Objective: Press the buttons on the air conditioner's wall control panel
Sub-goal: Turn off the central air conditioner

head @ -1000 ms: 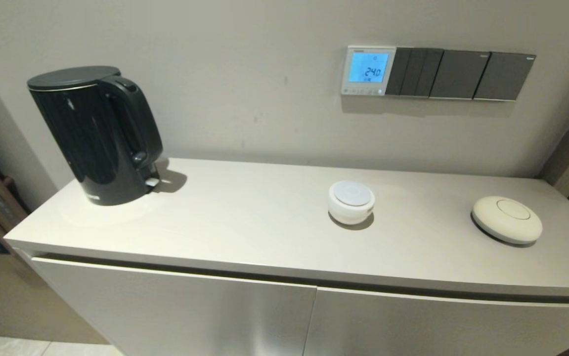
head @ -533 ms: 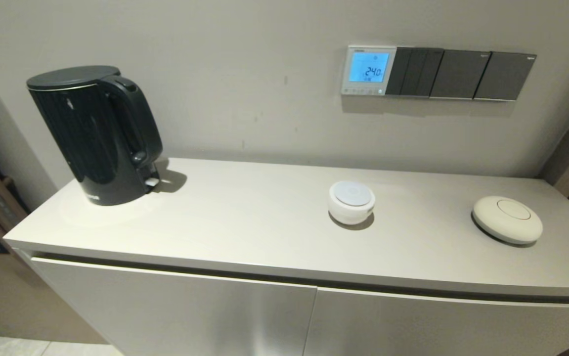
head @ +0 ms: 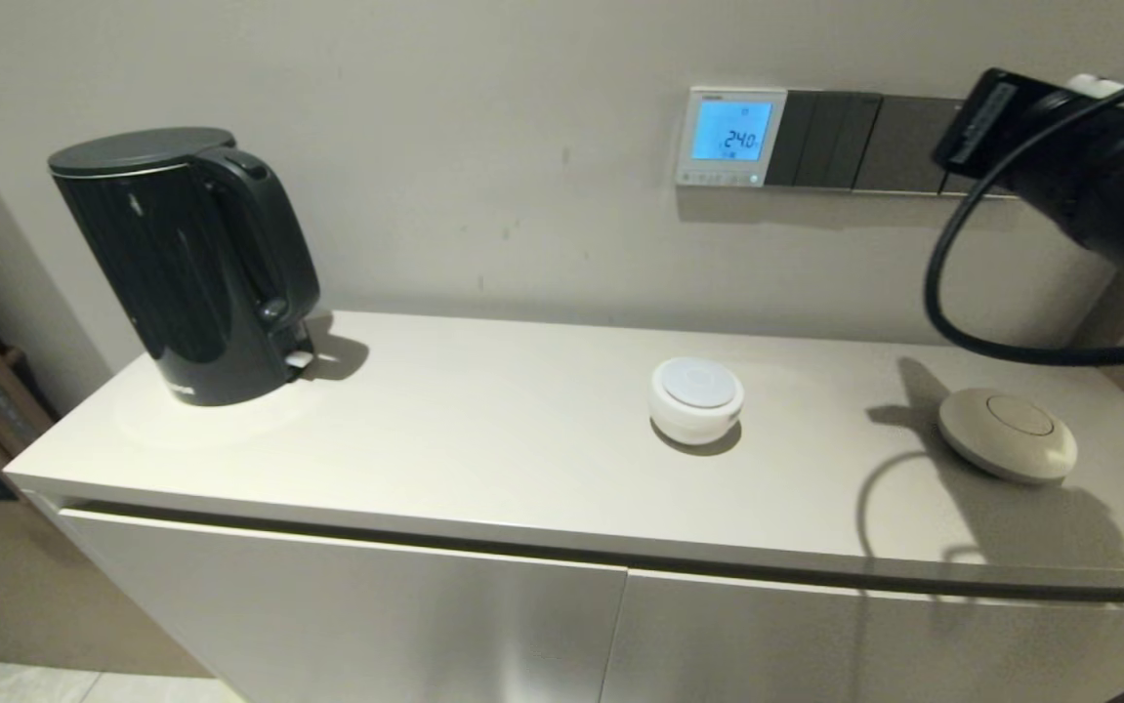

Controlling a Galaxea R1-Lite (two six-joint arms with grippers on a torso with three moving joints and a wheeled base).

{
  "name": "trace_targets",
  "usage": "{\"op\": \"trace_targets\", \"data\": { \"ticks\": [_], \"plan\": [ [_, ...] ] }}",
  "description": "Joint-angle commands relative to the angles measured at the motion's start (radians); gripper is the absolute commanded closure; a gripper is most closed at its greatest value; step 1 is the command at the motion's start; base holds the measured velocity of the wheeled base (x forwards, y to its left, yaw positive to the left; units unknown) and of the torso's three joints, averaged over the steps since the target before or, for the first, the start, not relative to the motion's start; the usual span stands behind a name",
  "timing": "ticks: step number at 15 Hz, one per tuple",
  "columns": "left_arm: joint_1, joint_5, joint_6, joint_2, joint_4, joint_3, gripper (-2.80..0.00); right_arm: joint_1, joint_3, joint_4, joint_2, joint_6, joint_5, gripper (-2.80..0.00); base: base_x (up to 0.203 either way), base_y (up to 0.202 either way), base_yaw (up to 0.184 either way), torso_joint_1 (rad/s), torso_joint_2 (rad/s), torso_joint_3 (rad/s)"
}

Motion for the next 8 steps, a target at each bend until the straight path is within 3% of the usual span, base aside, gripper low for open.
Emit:
{"op": "trace_targets", "data": {
  "ticks": [1, 4, 8],
  "plan": [
    [0.0, 0.0, 0.0, 0.001, 0.0, 0.0, 0.0, 0.02, -0.083, -0.049, 0.218, 0.014, -0.015, 0.0, 0.0, 0.0, 0.0, 0.0, 0.0, 0.0],
    [0.001, 0.0, 0.0, 0.0, 0.0, 0.0, 0.0, 0.028, -0.205, -0.116, 0.349, 0.01, -0.023, 0.0, 0.0, 0.0, 0.0, 0.0, 0.0, 0.0],
    [0.0, 0.0, 0.0, 0.0, 0.0, 0.0, 0.0, 0.059, -0.224, -0.127, 0.39, 0.005, -0.022, 0.0, 0.0, 0.0, 0.0, 0.0, 0.0, 0.0]
  ]
}}
